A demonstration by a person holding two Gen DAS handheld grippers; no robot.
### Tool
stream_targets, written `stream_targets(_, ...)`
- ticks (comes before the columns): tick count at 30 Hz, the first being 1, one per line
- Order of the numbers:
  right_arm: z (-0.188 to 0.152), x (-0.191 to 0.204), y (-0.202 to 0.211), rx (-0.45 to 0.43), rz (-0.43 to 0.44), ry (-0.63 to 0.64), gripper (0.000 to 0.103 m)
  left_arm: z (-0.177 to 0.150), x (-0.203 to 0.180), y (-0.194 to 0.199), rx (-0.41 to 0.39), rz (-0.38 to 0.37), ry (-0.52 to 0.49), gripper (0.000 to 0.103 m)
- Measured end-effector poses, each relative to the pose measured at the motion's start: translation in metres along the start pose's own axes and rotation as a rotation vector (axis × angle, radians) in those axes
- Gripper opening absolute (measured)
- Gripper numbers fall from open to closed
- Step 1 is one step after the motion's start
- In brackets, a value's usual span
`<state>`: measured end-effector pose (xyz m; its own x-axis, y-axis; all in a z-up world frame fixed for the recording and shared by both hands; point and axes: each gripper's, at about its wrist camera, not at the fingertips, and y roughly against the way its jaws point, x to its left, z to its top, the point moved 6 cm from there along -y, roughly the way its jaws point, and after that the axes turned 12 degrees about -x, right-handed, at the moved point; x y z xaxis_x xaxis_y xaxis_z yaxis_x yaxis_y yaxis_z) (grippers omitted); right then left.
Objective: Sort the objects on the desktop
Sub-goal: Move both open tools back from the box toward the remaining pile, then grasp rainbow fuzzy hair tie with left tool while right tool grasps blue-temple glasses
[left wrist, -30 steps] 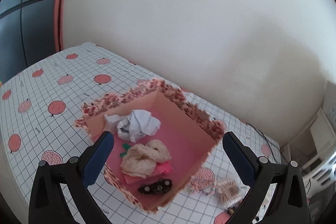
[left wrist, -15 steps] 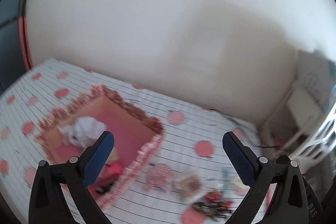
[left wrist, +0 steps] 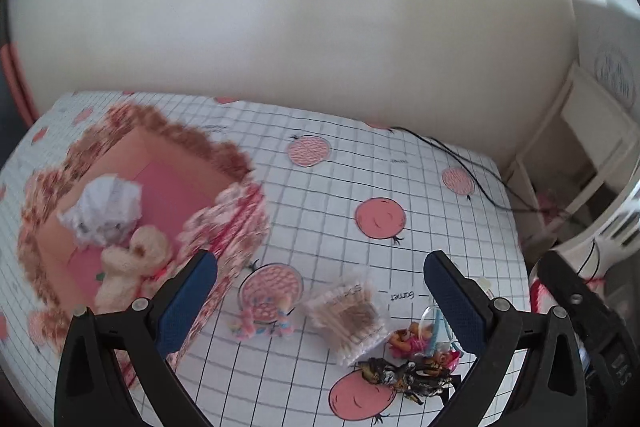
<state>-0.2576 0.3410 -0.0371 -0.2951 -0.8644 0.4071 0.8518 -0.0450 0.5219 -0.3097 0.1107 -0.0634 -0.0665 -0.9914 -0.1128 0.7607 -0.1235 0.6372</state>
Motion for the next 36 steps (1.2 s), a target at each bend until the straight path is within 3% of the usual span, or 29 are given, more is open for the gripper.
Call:
stream_targets(5,0.014,0.007,0.028,-0.055,0.040,0.013,0.103,0.014,-0.010,0.020,-0.034,-0.063,0.027,0.102)
stream_targets(7,0.011,0.007,0.029,-0.047,0.012,0.039,0.103,0.009,-0.009,0.025,-0.039,-0.080,0.045,0.102)
stream_targets(10,0.014,0.004,0.029,-0.048,0.015,0.015,0.103,0.003,-0.007,0.023,-0.012,-0.057,0.029,0.102)
stream_targets(13,0.014,0.006,0.025,-0.051,0.020,0.023,0.103,0.001,0.001,0.019,0.000,-0.068,0.075,0.102)
stream_targets(19,-0.011,0.001,-0.008,0.036,0.001,0.084,0.101,-0.014,0.017,-0.011,0.072,-0.033,0.097,0.102)
stream_targets(23,-0.032,-0.004,-0.029,0.095,-0.010,0.070,0.092,-0.032,0.017,-0.035,0.145,-0.040,0.096,0.091)
stream_targets(27,-0.051,-0.004,-0.046,0.140,-0.024,0.083,0.087,-0.046,0.011,-0.048,0.184,-0.048,0.058,0.086)
stream_targets(31,-0.064,-0.003,-0.056,0.167,-0.016,0.078,0.080,-0.055,0.010,-0.056,0.221,-0.083,0.075,0.070)
stream_targets(36,-0.074,-0.007,-0.064,0.179,-0.038,0.065,0.069,-0.060,0.014,-0.061,0.230,-0.086,0.072,0.068)
